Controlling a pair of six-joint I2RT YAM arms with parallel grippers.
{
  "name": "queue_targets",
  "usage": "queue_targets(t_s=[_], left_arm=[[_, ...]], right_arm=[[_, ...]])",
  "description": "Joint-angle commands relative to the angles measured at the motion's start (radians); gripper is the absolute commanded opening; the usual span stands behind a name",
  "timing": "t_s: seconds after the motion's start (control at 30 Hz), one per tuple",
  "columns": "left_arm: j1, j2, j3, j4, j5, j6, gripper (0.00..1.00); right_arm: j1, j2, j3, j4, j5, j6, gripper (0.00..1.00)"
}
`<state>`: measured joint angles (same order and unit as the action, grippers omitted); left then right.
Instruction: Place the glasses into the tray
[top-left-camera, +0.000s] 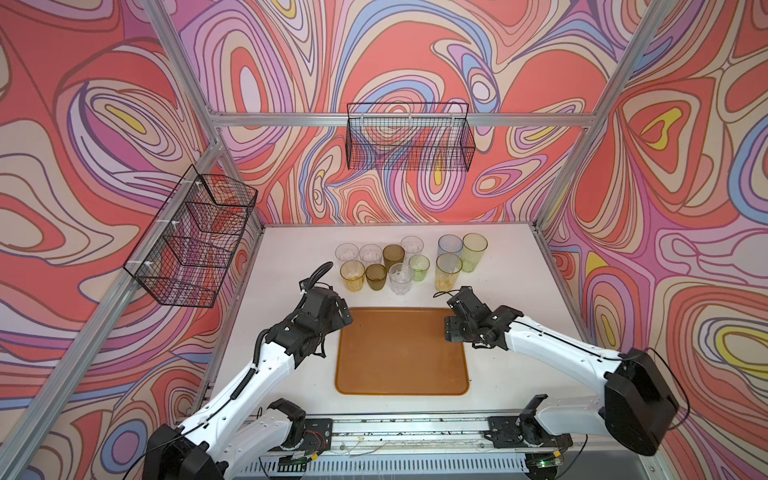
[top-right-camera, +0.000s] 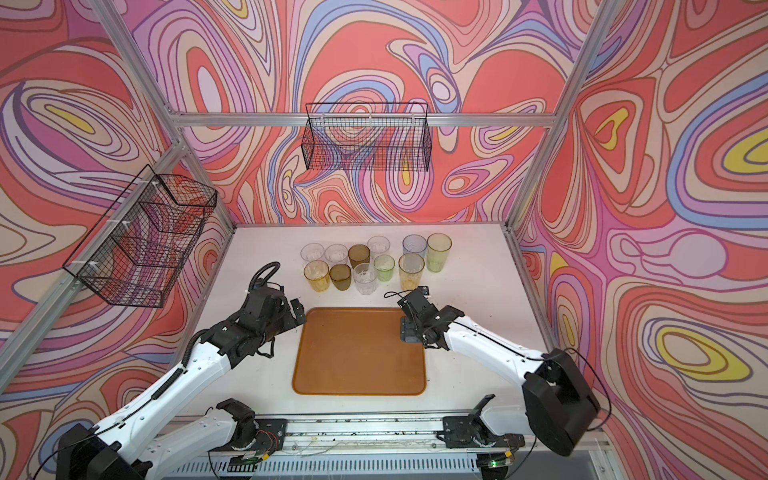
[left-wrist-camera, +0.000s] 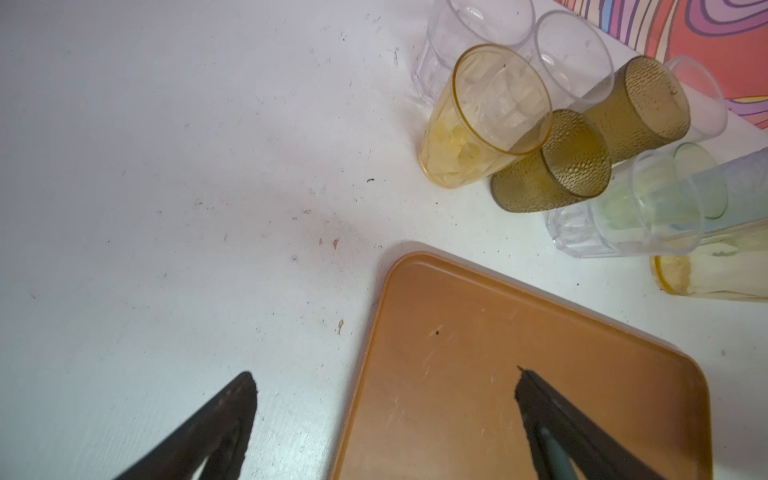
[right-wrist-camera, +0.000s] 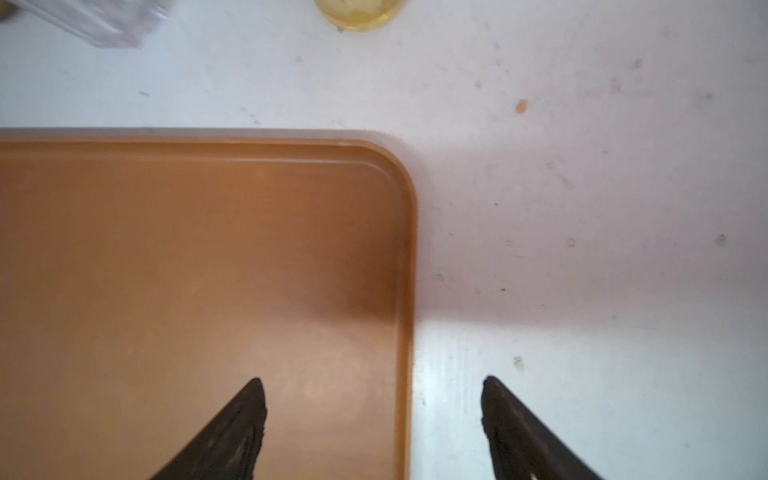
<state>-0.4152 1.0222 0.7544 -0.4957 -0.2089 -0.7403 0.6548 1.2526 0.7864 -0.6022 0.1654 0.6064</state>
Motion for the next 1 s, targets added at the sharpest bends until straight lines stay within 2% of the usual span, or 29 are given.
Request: queue_targets(t_s=[0.0,0.2,0.33,0.57,0.9,0.97], left_arm=[[0.038,0.059,0.074,0.030,0.076,0.063,0.99],[0.093,0.212,0.196,0.053,0.130,0.108,0.87],[0.125,0.292,0.253,0.073,0.164,0.122,0.76],[0.136,0.429,0.364,0.047,0.152,0.151,0.60],[0.150,0.601,0.482,0.016,0.166,0.169,0.43],[0.152,0.628,0.499,0.016,0.168,0.169,0.42]], right_arm=[[-0.004,-0.117,-0.067,0.133,-0.150,0.007,0.85],[-0.004,-0.248,-0.158,0.220,-0.270,0.032,0.85],[-0.004,-0.284,-0.208,0.257,-0.275,0.043,0.85],[-0.003,-0.309,-0.264,0.308,-0.279,0.073,0.85],[-0.002,-0.341,-0.299,0.341,-0.292,0.084,0.85],[-0.002,-0.346,-0.311,0.364,-0.310,0.084,0.85]])
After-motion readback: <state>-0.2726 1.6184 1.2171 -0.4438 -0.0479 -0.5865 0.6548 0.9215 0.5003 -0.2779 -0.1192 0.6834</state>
